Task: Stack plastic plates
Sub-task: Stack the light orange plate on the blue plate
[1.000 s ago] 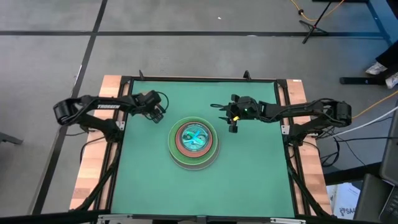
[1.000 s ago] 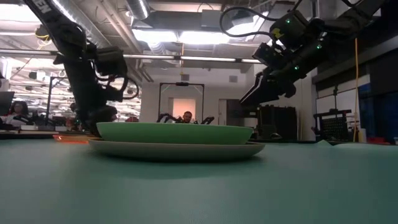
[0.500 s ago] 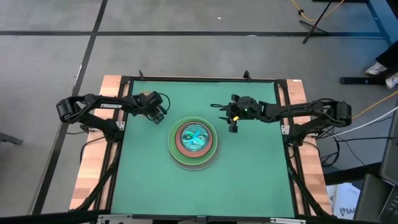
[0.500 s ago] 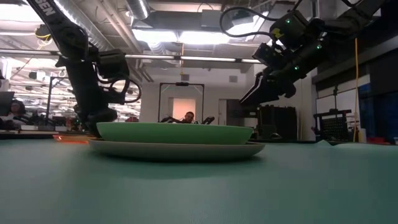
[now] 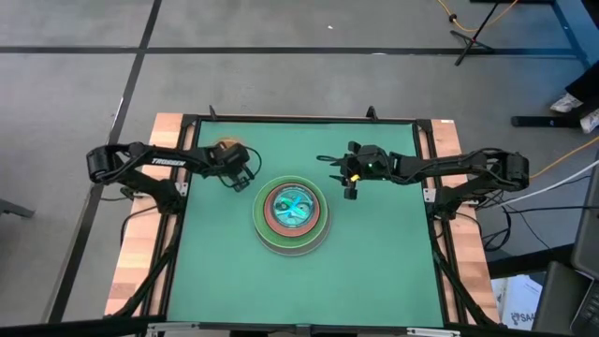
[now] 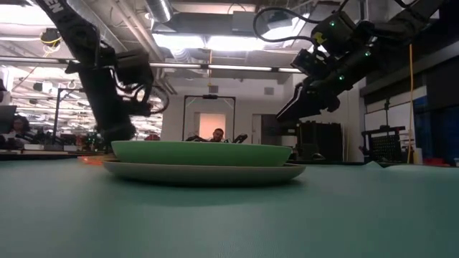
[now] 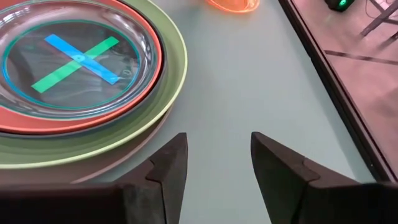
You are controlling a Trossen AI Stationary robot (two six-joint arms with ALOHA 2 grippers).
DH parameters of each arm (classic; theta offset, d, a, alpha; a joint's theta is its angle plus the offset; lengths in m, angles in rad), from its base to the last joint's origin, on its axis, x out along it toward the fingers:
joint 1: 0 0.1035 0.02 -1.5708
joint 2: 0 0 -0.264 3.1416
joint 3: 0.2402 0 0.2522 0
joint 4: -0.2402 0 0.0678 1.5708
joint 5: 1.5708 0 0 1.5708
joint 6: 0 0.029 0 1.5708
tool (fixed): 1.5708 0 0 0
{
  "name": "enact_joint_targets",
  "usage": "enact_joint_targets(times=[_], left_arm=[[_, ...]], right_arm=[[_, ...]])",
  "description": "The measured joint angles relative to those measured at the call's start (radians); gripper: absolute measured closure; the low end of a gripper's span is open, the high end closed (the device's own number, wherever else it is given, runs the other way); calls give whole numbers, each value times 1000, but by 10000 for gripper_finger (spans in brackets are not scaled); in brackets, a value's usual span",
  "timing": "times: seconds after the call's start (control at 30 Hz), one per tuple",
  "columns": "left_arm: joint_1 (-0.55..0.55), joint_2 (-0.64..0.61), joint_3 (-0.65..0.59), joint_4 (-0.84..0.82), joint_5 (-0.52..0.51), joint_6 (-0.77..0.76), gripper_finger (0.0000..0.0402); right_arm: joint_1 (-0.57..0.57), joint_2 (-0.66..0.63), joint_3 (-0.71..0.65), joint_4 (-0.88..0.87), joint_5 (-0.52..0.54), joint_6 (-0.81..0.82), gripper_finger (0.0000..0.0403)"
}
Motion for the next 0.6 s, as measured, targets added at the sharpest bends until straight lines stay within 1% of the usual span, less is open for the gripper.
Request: enact_joint_targets(times=[0.17, 0.23, 0.33, 0.43, 0.6], left_arm=[[-108, -8, 62, -34, 2, 21, 400], [-157, -8, 95, -69, 0, 60, 400], [-231, -16, 154, -119, -1, 118, 400], [-297, -16, 209, -145, -3, 140, 400], [-418, -16, 281, -145, -4, 236, 400]], right_arm=[[7, 0, 0, -11, 0, 38, 233], [22, 0, 0, -10, 4, 47, 233], [59, 0, 0, -5, 8, 48, 233], [99, 0, 0, -3, 39, 64, 233], [162, 0, 0, -1, 63, 113, 233]])
